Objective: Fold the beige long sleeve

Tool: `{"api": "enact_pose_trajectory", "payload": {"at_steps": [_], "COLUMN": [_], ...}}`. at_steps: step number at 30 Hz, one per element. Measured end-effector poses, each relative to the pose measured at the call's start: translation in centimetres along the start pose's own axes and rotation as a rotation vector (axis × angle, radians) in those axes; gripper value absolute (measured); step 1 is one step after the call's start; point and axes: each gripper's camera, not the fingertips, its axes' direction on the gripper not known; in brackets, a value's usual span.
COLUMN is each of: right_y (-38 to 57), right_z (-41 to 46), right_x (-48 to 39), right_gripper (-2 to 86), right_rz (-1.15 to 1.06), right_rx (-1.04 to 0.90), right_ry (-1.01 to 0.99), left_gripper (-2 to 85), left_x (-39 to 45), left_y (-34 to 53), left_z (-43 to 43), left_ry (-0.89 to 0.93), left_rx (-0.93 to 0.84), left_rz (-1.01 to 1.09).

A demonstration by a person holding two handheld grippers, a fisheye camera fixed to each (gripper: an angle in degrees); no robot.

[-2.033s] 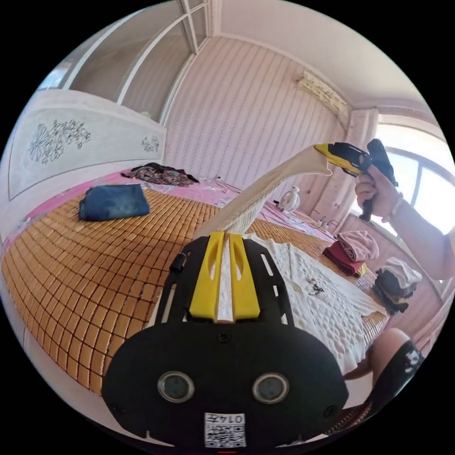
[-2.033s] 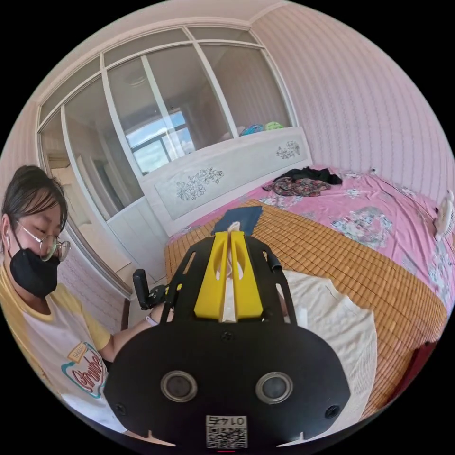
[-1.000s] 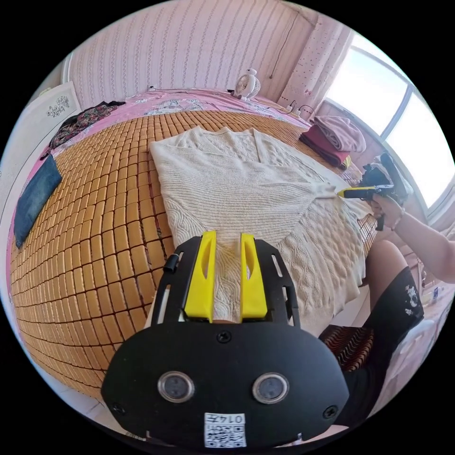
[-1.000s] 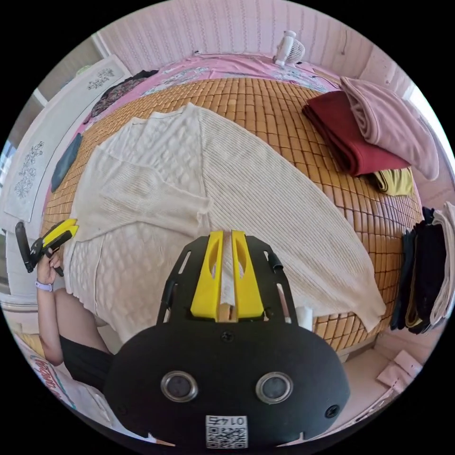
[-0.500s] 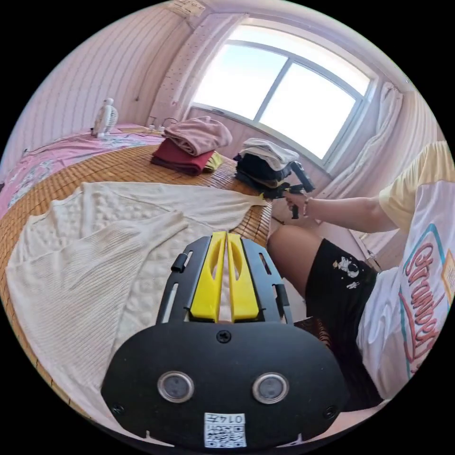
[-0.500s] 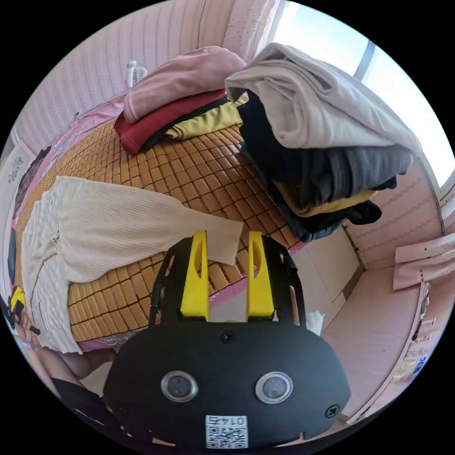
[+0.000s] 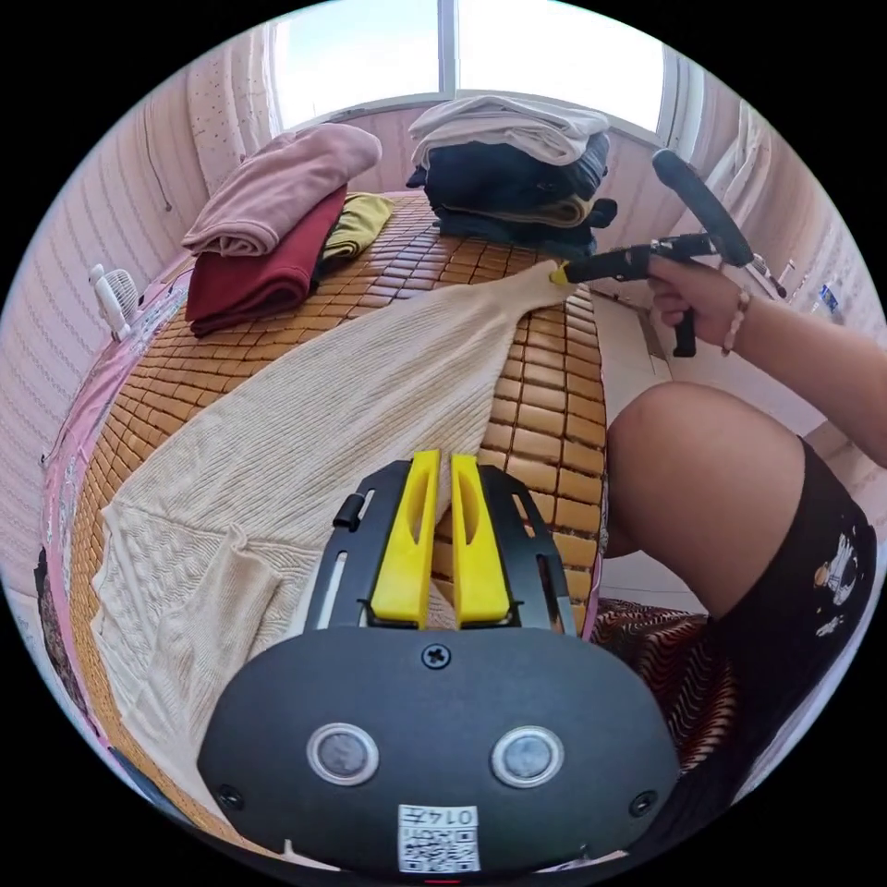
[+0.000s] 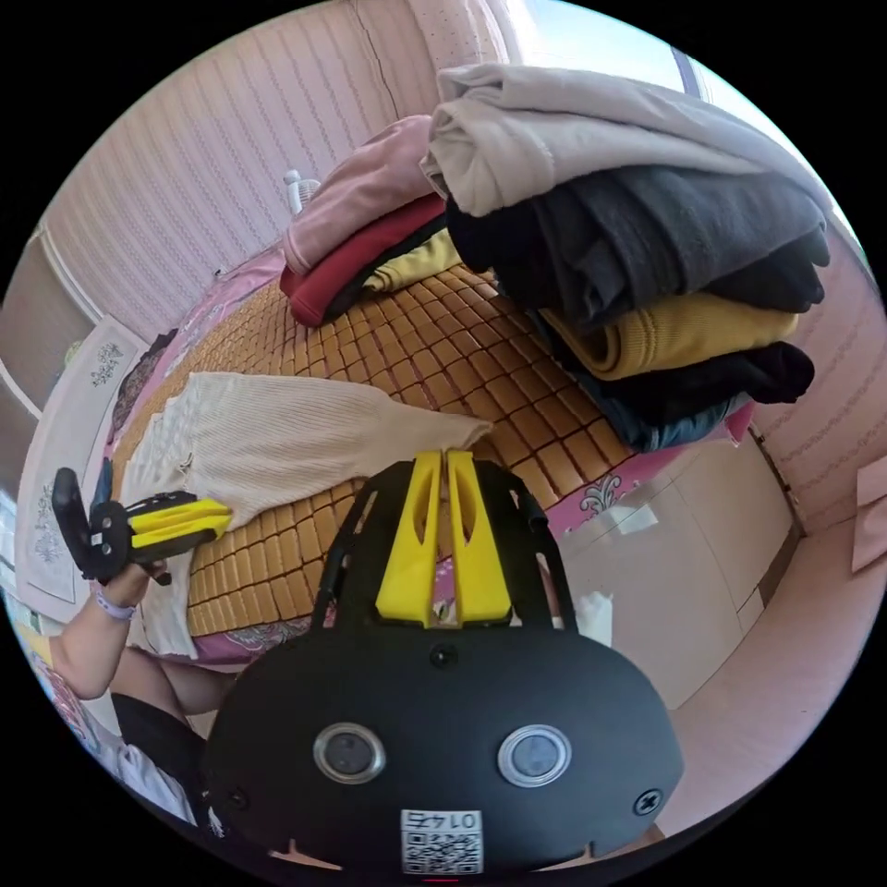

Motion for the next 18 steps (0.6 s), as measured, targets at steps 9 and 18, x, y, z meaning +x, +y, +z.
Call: {"api": "enact_pose_trajectory", "payload": {"at_steps": [9,18], "right_y": [-5.5,-6.1], "right_z": [-11.6,-16.0], "right_x": [-7.2,-38.4], "right_gripper": [0.5,3.0], "right_rz": [-0.153,-0.768], "right_rx": [0.254,0.291], "right_ry": [-0.263,-0.907], "left_gripper": [-1.0,-0.8], "left_x": [-3.3,-9.4], "left_y": [2.0,19.9], "left_z": [-2.2,-18.0], "left_ry": [0.121,-0.026], "left_rx": [0.074,0.360], "left_rz": [-0.146,-0.478]}}
